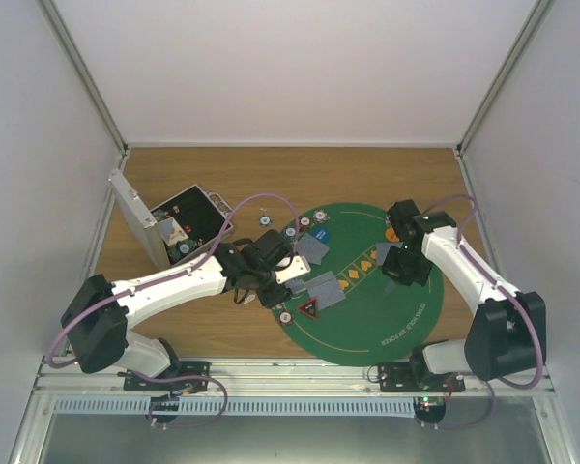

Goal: Distribute texas hold em gaming equipment

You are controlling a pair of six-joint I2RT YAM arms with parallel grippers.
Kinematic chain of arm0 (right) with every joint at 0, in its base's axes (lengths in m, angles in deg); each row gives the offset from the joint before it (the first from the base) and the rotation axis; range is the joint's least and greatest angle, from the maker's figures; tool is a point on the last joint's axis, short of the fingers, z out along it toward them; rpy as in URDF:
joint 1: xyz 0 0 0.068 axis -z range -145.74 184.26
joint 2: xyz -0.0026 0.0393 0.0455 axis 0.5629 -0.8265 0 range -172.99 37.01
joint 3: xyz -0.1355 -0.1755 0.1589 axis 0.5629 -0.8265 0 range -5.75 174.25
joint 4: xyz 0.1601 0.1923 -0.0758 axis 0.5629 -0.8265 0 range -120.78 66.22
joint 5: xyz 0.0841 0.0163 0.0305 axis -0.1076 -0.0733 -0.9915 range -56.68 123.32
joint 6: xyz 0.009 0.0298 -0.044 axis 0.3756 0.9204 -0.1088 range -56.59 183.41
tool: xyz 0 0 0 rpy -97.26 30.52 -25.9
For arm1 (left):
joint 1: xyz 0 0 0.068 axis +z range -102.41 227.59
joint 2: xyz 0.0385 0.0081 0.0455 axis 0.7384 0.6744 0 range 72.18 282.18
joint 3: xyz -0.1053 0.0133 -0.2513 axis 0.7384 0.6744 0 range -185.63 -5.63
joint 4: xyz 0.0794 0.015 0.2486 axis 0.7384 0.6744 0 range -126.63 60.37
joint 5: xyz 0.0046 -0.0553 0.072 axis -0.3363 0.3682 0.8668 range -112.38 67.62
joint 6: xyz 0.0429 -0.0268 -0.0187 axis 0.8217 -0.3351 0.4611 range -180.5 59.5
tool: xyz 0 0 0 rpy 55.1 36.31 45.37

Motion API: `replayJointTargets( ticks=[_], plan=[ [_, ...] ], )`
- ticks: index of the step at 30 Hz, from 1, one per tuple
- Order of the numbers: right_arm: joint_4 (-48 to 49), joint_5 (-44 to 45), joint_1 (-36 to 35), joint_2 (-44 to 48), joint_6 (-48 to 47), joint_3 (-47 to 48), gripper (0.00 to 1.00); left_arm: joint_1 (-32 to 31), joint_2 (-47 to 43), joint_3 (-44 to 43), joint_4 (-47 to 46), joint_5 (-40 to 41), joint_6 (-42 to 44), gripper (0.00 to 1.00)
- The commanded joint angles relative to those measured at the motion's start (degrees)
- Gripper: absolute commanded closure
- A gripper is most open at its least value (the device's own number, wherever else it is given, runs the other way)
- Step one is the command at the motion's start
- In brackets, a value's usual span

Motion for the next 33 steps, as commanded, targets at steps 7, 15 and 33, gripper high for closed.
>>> replayJointTargets(
  ticks=[7,15,33],
  plan=[
    [-7.69,18.36,0.40,-2.24,14.09,2.43,0.99,0.22,-2.02,0.64,-2.50,-0.24,0.38,0.42],
    [-6.26,21.16,-0.44,-6.00,15.69,0.26,0.99,0.22,-1.80,0.87,-2.81,-0.05,0.42,0.42],
    [7.21,12.61,-4.85,-17.68,16.42,5.19,0.99,0.31,-1.23,0.96,-2.92,0.46,0.41,0.42]
  ],
)
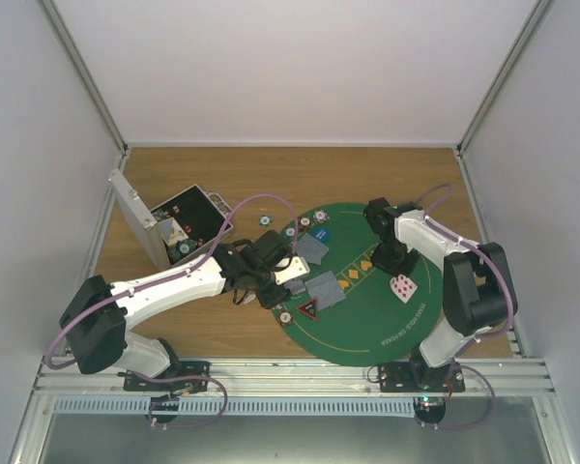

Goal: Distribute texas hold em gaming equipment

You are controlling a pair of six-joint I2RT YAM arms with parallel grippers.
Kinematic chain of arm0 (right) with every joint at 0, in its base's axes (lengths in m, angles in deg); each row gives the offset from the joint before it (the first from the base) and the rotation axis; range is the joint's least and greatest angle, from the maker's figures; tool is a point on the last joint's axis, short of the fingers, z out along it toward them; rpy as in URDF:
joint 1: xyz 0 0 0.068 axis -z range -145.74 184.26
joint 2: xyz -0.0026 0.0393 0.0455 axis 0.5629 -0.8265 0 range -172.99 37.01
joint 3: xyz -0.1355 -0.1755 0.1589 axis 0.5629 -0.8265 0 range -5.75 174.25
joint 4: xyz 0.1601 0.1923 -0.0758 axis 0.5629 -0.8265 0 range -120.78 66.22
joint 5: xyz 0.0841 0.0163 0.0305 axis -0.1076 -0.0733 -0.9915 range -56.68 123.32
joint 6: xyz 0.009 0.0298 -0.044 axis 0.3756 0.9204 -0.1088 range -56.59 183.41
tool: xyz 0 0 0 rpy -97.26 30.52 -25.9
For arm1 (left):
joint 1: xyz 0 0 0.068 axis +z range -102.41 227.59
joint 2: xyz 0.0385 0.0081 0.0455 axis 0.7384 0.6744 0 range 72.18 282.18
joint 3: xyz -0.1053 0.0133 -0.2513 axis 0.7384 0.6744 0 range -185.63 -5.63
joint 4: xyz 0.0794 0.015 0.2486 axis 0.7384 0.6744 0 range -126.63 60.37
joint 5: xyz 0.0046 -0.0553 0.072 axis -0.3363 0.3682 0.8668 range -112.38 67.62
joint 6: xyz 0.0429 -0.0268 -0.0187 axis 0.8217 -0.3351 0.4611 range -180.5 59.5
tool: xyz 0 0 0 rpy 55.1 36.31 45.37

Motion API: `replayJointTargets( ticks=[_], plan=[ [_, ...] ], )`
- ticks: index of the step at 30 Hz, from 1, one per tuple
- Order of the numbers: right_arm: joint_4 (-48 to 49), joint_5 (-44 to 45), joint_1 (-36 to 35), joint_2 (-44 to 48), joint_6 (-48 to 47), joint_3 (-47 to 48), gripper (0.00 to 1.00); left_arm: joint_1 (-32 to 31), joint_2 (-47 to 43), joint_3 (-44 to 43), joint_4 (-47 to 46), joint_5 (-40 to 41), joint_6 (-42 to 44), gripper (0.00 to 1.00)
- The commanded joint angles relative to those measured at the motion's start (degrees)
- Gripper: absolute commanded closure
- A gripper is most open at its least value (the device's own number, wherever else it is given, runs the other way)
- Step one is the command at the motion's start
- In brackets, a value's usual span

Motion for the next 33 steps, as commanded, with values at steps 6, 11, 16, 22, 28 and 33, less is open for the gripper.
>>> replayJointTargets(
  ticks=[6,11,16,22,28,33],
  plan=[
    [6.46,-2.67,-0.53,-4.40,3.21,0.91,0.99,0.26,-0.81,0.44,-2.80,0.44,0.38,0.42],
    [7.91,-3.83,-0.52,-3.92,4.10,0.82,0.93,0.31,-0.86,0.44,-2.62,0.69,0.45,0.42],
    [6.82,-3.77,-0.57,-1.93,3.81,1.17,0.75,0.31,-0.83,0.34,-2.66,0.77,0.51,0.42],
    [6.10,-4.83,-0.56,4.24,0.10,1.29,0.62,0.31,-1.01,0.35,-2.72,0.67,0.49,0.41],
    [11.54,-15.70,-0.62,13.12,-12.71,-0.14,0.33,0.31,-1.21,0.26,-2.84,0.29,0.46,0.42],
    [21.51,-37.10,-0.85,19.98,-23.14,-5.16,0.14,0.31,-1.49,0.26,-2.95,-0.08,0.40,0.42]
  ],
)
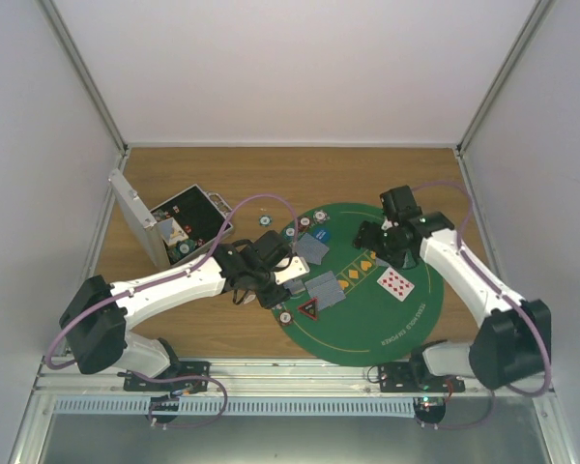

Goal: Distribute texas hold em gaming equipment

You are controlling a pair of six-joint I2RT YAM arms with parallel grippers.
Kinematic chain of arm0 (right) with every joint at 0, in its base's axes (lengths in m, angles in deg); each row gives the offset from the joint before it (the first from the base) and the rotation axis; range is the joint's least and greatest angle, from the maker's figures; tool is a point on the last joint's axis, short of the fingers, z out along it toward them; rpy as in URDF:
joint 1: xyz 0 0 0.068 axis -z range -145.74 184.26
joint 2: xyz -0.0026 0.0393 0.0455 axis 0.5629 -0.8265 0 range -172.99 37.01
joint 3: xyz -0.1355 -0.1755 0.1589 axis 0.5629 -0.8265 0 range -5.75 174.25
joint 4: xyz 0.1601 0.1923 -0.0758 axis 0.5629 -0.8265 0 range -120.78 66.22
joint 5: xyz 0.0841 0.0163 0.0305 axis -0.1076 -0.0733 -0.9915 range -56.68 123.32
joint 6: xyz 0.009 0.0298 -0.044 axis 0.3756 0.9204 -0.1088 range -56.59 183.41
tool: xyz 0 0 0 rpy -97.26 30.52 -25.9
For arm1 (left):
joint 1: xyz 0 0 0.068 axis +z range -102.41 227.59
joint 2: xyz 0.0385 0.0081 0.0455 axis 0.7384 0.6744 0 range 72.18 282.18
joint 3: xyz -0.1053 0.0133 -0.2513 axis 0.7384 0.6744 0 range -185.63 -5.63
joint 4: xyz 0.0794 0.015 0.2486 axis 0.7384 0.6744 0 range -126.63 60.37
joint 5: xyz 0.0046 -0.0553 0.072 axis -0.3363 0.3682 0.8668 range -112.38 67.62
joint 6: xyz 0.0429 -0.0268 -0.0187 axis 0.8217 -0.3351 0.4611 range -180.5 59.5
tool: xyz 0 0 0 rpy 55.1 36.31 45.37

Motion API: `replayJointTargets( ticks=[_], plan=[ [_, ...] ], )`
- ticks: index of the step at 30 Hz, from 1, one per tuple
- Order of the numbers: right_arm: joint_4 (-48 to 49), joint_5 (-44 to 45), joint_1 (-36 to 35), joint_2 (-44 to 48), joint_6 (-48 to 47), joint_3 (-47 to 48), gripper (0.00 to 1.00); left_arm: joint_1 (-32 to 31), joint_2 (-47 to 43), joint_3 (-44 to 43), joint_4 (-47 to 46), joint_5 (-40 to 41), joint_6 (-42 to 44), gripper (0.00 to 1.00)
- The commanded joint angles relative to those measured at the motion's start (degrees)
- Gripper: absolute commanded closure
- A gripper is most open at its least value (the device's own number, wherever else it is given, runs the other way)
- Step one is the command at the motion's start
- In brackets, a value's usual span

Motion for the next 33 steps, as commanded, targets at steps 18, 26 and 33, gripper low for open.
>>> replayJointTargets(
  ticks=[18,26,33],
  plan=[
    [16.90,-42.42,-10.46,-11.96,-19.83,-3.78,0.06,-0.20,-2.22,0.52,-3.17,-0.92,0.49,0.41],
    [17.88,-45.98,-12.50,-15.88,-21.73,-2.86,0.07,-0.31,-2.25,0.45,-2.94,-0.70,0.51,0.42],
    [15.94,-43.57,-13.36,-17.90,-21.91,-2.09,0.11,-0.31,-2.24,0.52,-2.93,-0.67,0.53,0.42]
  ],
)
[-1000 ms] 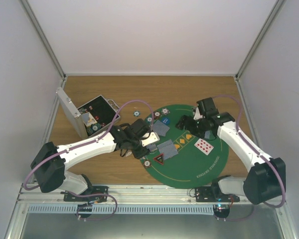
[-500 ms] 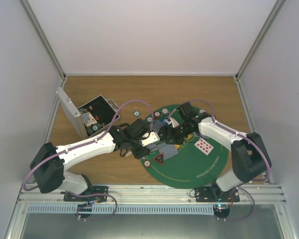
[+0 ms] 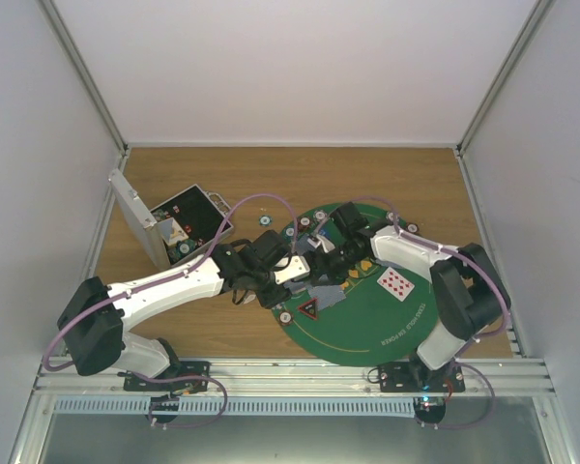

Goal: Distribute texas hold em gaming equipment

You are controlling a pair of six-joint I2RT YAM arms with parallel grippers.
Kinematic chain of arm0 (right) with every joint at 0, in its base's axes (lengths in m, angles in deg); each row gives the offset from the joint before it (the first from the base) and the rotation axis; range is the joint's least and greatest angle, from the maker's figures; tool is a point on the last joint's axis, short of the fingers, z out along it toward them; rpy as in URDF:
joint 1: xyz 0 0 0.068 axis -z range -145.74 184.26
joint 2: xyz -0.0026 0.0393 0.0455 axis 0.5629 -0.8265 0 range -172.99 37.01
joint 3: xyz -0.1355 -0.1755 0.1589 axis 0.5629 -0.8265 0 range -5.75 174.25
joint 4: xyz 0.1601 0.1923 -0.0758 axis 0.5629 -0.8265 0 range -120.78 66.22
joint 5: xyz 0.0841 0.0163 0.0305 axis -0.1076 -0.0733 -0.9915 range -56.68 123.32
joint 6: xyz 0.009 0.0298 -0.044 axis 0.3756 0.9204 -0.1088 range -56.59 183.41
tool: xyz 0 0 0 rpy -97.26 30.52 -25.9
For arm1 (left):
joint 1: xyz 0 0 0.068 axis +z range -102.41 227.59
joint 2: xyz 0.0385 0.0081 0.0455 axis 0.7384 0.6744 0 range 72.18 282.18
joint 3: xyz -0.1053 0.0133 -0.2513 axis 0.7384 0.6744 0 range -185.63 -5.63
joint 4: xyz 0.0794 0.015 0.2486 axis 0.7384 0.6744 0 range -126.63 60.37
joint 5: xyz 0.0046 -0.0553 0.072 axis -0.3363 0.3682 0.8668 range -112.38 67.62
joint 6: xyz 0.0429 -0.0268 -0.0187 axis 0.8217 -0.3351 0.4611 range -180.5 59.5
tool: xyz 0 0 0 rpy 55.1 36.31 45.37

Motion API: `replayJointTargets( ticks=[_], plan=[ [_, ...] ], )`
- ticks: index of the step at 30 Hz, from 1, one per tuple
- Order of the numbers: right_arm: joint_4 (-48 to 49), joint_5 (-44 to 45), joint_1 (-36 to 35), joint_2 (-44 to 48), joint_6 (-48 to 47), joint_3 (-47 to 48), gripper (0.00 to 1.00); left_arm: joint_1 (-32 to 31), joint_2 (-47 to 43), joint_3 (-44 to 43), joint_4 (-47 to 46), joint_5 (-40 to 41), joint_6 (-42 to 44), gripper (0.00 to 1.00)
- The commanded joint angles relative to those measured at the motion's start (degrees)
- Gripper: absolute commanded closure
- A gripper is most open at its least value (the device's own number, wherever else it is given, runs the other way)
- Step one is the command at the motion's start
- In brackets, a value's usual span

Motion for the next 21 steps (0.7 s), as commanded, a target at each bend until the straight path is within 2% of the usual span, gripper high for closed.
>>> replayJointTargets(
  ticks=[1,8,17,21],
  plan=[
    [-1.77,1.91,-0.70,-1.63,-1.23,1.92,0.12,-0.28,-1.45,0.39,-2.55,-0.02,0.56,0.42],
    [-3.25,6.14,-0.55,-1.14,0.74,0.33,0.31,-0.28,-1.68,0.57,-2.62,0.28,0.53,0.42],
    [-2.81,6.57,0.35,1.15,2.28,-0.20,0.39,-0.28,-1.65,0.66,-2.72,0.22,0.45,0.42],
    [-1.60,3.95,0.35,1.37,2.51,0.34,0.45,-0.28,-1.59,0.63,-2.76,0.20,0.48,0.42]
  ],
)
